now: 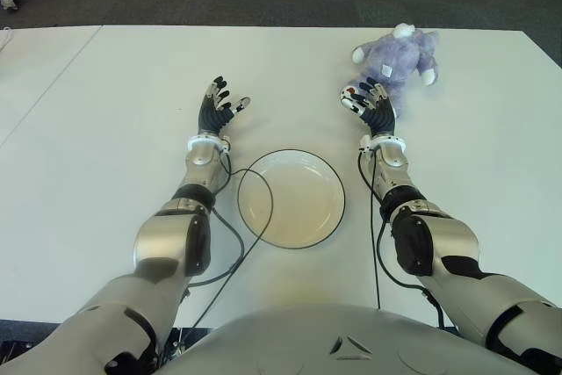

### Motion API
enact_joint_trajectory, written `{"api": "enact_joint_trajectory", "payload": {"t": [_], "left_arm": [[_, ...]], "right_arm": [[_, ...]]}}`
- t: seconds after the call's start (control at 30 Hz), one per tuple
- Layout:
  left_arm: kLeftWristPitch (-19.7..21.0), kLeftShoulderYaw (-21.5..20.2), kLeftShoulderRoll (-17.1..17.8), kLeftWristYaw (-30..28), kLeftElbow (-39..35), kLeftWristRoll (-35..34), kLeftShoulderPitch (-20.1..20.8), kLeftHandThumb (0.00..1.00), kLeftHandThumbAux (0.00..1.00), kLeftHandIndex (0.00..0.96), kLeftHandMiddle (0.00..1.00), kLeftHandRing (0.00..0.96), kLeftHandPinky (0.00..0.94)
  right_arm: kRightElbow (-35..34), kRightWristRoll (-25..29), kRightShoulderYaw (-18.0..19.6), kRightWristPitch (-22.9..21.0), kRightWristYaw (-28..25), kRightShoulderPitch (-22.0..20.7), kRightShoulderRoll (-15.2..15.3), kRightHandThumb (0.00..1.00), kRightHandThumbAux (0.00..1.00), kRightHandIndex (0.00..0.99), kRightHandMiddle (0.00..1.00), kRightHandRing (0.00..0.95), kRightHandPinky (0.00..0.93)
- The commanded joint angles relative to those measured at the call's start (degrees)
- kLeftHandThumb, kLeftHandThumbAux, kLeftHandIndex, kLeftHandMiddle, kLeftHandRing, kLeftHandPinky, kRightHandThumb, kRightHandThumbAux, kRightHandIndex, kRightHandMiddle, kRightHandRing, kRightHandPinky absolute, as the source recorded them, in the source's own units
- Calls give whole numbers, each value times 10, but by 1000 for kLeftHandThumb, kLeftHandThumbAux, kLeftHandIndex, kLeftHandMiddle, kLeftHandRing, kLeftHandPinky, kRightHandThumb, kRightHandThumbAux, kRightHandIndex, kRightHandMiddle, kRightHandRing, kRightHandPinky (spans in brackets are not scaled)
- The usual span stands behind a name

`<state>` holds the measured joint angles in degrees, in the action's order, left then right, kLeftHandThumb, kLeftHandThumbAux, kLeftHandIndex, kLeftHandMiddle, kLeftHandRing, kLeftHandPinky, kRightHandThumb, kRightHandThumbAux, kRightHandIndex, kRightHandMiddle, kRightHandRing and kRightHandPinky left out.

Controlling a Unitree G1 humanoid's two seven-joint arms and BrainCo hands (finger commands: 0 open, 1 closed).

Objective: Put the doll into the plate.

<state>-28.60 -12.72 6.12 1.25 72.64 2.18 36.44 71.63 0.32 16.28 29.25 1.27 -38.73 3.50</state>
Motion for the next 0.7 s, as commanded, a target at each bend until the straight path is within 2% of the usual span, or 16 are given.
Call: {"api": "enact_joint_trajectory", "payload": {"t": [0.03,0.37,0.43,0.53,0.7], "left_arm": [[50,-2,-17,-1,48,1,-76,66,780,89,107,121,170],[50,-3,-18,-2,48,-1,-76,80,777,87,106,118,158],[50,-3,-18,-2,48,-1,-77,74,773,86,107,114,158],[49,-3,-18,-2,48,0,-79,73,776,86,108,115,161],[49,-3,-17,-3,48,-1,-80,78,776,85,109,117,161]], "right_arm": [[58,0,0,-78,6,92,-18,0,830,109,122,115,138],[57,1,1,-71,8,94,-18,0,843,117,130,122,147],[55,-6,-4,-54,24,95,-19,0,848,125,137,130,156],[48,-36,-29,-11,81,95,-22,0,851,132,143,136,160],[43,-76,-61,35,166,99,-23,0,845,139,142,137,147]]}}
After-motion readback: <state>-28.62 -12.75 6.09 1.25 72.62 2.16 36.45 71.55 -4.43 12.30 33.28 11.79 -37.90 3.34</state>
